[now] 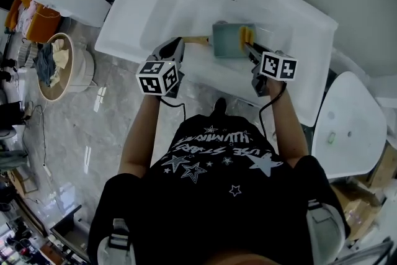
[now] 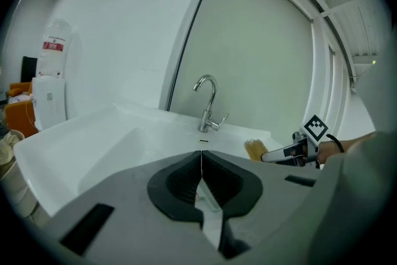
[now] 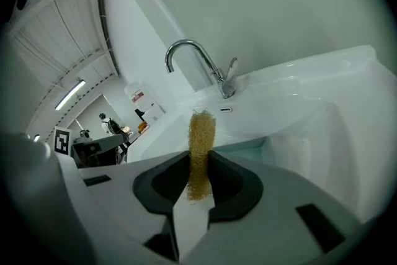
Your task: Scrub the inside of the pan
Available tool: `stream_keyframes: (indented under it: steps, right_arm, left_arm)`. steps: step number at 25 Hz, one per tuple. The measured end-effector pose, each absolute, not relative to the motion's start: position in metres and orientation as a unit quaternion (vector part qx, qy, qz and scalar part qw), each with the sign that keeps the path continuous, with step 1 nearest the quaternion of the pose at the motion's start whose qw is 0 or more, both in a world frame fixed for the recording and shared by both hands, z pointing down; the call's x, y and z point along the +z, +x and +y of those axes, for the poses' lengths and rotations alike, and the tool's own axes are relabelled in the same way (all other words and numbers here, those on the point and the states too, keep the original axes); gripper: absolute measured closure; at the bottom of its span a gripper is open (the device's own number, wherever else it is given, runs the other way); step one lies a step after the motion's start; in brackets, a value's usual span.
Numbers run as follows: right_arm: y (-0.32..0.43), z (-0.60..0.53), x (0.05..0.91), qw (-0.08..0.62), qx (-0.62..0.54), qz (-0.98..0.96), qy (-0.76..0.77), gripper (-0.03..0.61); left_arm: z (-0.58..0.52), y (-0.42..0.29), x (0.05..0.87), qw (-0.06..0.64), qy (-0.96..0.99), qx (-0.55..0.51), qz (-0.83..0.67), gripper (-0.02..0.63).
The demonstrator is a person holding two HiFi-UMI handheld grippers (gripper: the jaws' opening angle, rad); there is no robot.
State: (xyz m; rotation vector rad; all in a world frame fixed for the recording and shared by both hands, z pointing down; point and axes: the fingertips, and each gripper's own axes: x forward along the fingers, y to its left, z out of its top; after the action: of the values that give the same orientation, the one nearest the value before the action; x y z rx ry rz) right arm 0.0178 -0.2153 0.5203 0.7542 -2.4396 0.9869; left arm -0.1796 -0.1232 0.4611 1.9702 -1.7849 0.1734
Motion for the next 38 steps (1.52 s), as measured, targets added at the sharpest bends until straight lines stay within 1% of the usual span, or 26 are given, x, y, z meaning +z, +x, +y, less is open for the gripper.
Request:
stream_keyframes:
  steps: [7, 8, 9, 11, 15, 17, 23, 31, 38]
  right_arm:
    - [0.017, -0.233, 0.531, 0.191, 0.376, -0.862, 0.280, 0.491]
    - [0.017, -0.232, 0.534, 0.191, 0.381, -0.859, 0.284, 0.491]
    - [0.016, -0.232, 0.536, 0.192, 0.384, -0.855, 0.290, 0.491]
    - [0.016, -0.233, 0.540, 0.194, 0.388, -0.848, 0.305, 0.491]
    - [0.014, -0.237, 0.543, 0.187, 0.400, -0.829, 0.344, 0.491]
    - [0.013, -0.237, 0.543, 0.180, 0.405, -0.821, 0.361, 0.491]
    - [0.011, -0.240, 0.543, 0.171, 0.409, -0.799, 0.407, 0.491]
    - [0.005, -0.240, 0.553, 0.181, 0.411, -0.778, 0.438, 0.491]
    - [0.000, -0.236, 0.563, 0.190, 0.416, -0.766, 0.451, 0.491]
  left_arm:
    - [-0.156, -0.175, 0.486, 0.284, 0.742, 0.107, -0.597, 0.598]
    - [-0.159, -0.173, 0.491, 0.292, 0.750, 0.116, -0.582, 0.566]
    - [-0.161, -0.170, 0.497, 0.300, 0.758, 0.125, -0.565, 0.521]
    - [-0.166, -0.167, 0.508, 0.309, 0.774, 0.148, -0.533, 0.472]
    - [-0.169, -0.164, 0.536, 0.298, 0.803, 0.220, -0.467, 0.409]
    - [-0.169, -0.166, 0.549, 0.295, 0.809, 0.251, -0.442, 0.393]
    - [-0.181, -0.180, 0.572, 0.296, 0.821, 0.306, -0.381, 0.380]
    - [-0.185, -0.199, 0.606, 0.295, 0.812, 0.381, -0.329, 0.380]
    - [-0.181, -0.195, 0.628, 0.290, 0.821, 0.406, -0.280, 0.380]
